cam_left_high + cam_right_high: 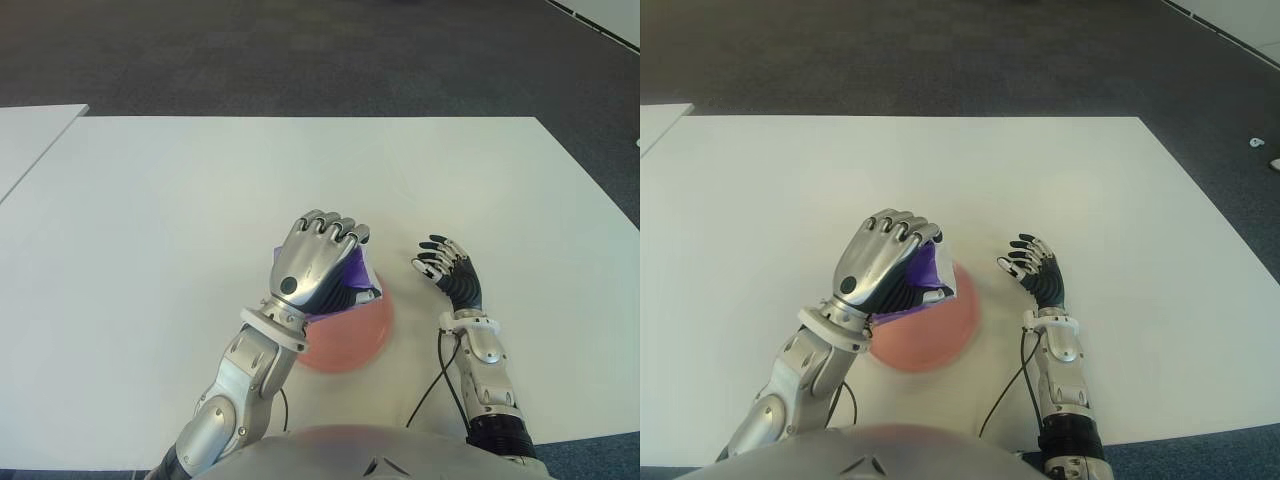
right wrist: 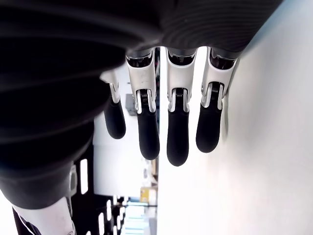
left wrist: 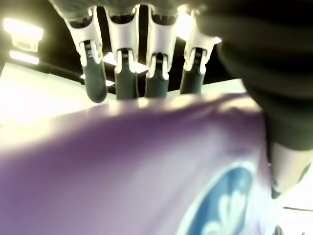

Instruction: Put the tissue paper into the plate.

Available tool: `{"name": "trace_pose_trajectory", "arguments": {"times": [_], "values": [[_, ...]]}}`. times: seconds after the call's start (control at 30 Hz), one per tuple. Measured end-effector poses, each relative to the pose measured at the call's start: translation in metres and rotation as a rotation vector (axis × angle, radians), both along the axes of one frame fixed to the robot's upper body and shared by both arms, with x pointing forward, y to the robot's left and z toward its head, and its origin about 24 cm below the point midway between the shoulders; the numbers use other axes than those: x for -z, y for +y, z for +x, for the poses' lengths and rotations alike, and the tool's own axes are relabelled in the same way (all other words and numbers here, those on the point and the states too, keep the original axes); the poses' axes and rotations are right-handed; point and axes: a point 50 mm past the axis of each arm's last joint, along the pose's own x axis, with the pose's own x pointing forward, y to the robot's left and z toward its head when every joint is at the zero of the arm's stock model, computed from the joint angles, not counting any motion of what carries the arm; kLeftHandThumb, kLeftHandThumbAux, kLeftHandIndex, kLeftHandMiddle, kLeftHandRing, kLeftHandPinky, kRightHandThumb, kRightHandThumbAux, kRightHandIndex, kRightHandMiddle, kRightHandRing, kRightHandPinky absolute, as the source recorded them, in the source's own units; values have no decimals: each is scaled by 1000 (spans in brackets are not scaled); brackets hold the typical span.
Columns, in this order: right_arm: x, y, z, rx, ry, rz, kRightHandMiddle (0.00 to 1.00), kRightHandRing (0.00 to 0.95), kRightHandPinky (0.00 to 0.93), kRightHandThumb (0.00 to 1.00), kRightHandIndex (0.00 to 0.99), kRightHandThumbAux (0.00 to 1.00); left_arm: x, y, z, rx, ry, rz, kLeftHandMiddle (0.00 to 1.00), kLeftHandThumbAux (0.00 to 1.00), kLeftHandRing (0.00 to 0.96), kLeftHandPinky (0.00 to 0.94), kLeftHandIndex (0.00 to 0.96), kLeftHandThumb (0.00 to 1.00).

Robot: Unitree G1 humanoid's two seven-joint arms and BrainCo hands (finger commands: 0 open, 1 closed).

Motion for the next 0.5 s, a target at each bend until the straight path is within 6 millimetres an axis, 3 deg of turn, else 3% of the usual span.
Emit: {"name": "trace_pose_trajectory", "arguments": {"times": [0.2, 0.5], "values": [[0, 1, 0, 9, 6, 8, 356, 395, 408, 320, 258, 773, 2, -1, 0, 13, 7, 8, 540, 662, 841, 778, 409, 857], [0, 3, 0, 37, 0, 33, 366, 400, 413, 358, 275, 778, 15, -3, 2, 18, 56, 20, 539, 663, 844, 830, 407, 856]]}}
